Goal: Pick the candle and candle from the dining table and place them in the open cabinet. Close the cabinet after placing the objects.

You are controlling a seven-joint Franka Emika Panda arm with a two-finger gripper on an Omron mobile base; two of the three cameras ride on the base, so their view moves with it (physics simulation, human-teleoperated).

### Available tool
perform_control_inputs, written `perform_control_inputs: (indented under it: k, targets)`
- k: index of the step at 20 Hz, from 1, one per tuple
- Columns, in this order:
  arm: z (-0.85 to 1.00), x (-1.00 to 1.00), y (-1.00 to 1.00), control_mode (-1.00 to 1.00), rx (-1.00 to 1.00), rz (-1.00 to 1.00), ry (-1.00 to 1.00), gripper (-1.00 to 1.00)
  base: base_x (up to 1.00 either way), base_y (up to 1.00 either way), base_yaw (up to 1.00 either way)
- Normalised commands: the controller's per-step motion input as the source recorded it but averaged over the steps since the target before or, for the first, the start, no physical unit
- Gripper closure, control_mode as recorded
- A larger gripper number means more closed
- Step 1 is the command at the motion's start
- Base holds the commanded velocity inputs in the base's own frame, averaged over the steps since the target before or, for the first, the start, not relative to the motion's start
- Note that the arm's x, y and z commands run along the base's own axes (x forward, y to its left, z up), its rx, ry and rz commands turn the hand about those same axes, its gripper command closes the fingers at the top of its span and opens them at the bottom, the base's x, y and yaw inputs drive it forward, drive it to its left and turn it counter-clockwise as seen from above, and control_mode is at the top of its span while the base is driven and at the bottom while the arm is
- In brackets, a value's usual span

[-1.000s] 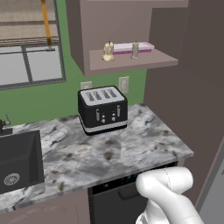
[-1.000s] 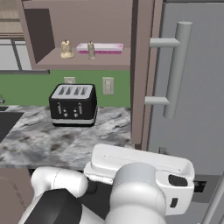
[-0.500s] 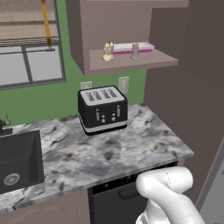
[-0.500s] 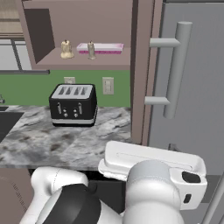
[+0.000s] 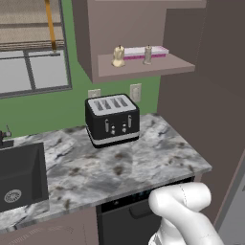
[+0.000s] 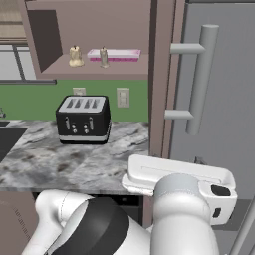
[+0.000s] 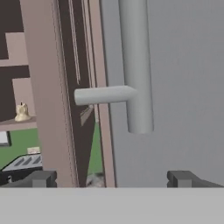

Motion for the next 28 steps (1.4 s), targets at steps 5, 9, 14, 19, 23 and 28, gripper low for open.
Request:
perform_control_inputs:
  k: [5, 9, 14, 19, 23, 28]
  targets:
    - [-0.13, 0.16, 0.00, -1.00, 0.00, 0.01, -0.12, -1.00, 0.00, 0.00, 0.00]
    - [-0.06, 0.13, 0.00, -1.00, 0.00, 0.02, -0.12, -1.00, 0.00, 0.00, 0.00]
    - [-0.02, 0.30, -0.01, -1.00, 0.00, 0.14, -0.08, -1.00, 0.00, 0.00, 0.00]
    - [0.00, 0.18, -0.21, -1.00, 0.00, 0.21, -0.07, -1.00, 0.00, 0.00, 0.00]
    - [0.00, 0.10, -0.25, -1.00, 0.00, 0.20, -0.06, -1.00, 0.00, 0.00, 0.00]
    - [-0.11, 0.14, -0.02, -1.00, 0.00, 0.26, -0.02, -1.00, 0.00, 0.00, 0.00]
